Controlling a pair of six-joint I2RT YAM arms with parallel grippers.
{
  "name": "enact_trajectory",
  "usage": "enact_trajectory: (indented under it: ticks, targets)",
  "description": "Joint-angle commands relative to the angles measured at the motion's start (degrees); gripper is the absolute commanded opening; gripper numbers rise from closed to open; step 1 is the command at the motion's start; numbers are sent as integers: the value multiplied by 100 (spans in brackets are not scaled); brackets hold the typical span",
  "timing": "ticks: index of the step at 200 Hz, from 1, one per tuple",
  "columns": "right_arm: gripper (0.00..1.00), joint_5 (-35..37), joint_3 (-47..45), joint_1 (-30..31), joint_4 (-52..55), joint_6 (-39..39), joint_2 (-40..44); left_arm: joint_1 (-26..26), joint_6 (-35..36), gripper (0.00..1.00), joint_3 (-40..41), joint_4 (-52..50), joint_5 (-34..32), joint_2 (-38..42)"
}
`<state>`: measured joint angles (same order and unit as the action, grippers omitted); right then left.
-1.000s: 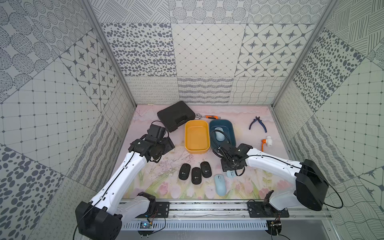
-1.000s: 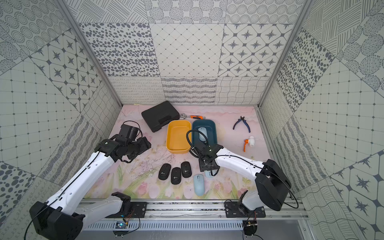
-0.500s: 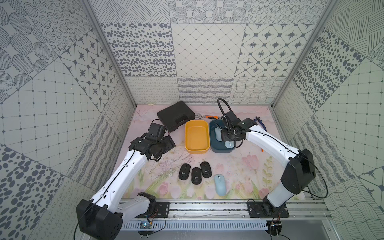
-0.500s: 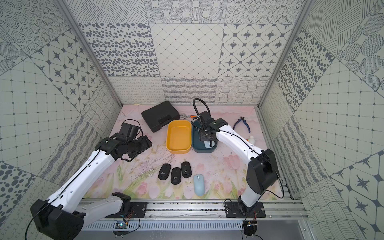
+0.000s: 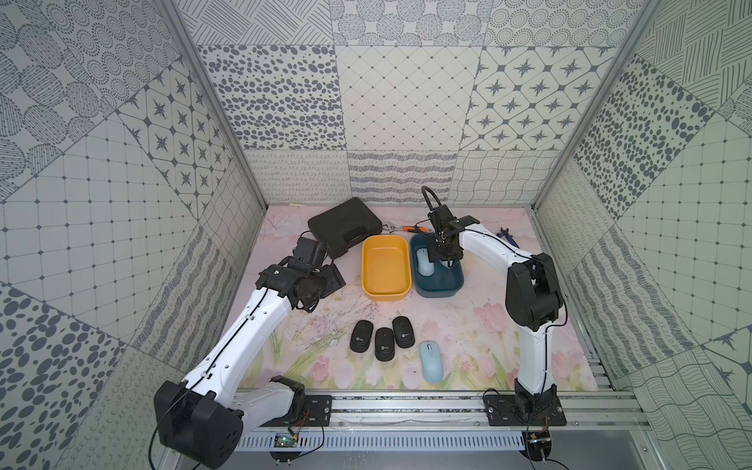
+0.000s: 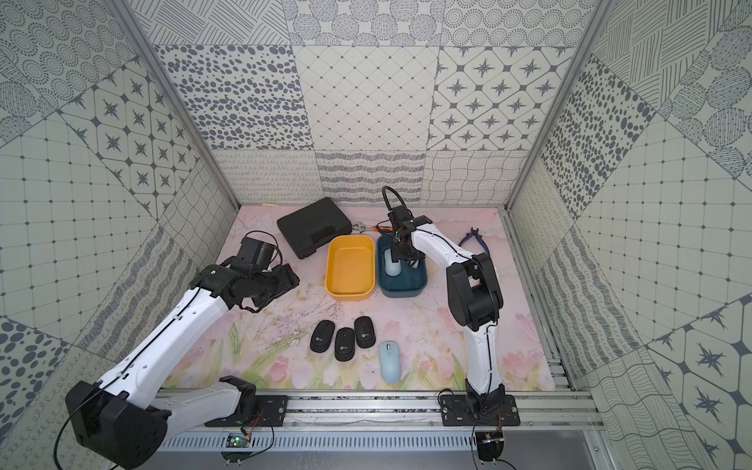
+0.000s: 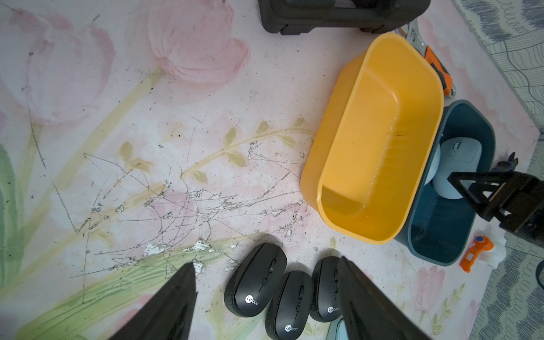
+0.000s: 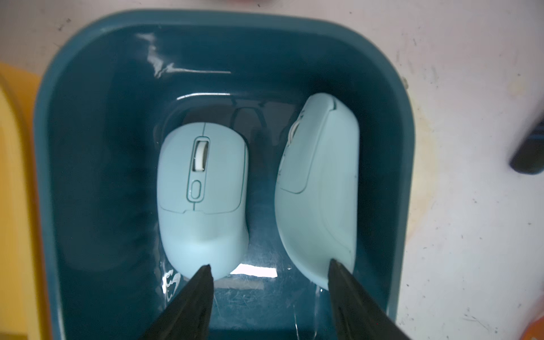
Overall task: Place the mice by color into the storage box
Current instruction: Place the mouse in the storage box.
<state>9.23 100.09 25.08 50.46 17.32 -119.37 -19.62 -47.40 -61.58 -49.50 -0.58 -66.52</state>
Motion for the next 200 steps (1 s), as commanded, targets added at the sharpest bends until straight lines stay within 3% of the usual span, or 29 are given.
enact_trajectory:
  ticks: [1,57,99,117,133,170,200]
  targets:
    - [65,-281,168,-15,-4,-10,30,-7,151,79,-43,-105,-75,-36]
    - [72,-455,-866,412,163,108,1595,-7,157,79,-26,-55,-74,41]
    - [80,-708,-2589,1353,458,870,3145,-9,57,85,142,19,-37,288]
    - [81,-379,-3106,1987,671,1364,3643,-16,37,86,214,16,-17,358]
    - [83,-209,-3407,2414,897,1737,3891,-16,20,86,239,23,31,422]
    - [90,-659,-4088,2907,666,2274,4107,-28,32,86,257,28,105,499]
    - [89,-793,-4465,3408,319,2684,3958,-33,39,86,294,-27,111,585]
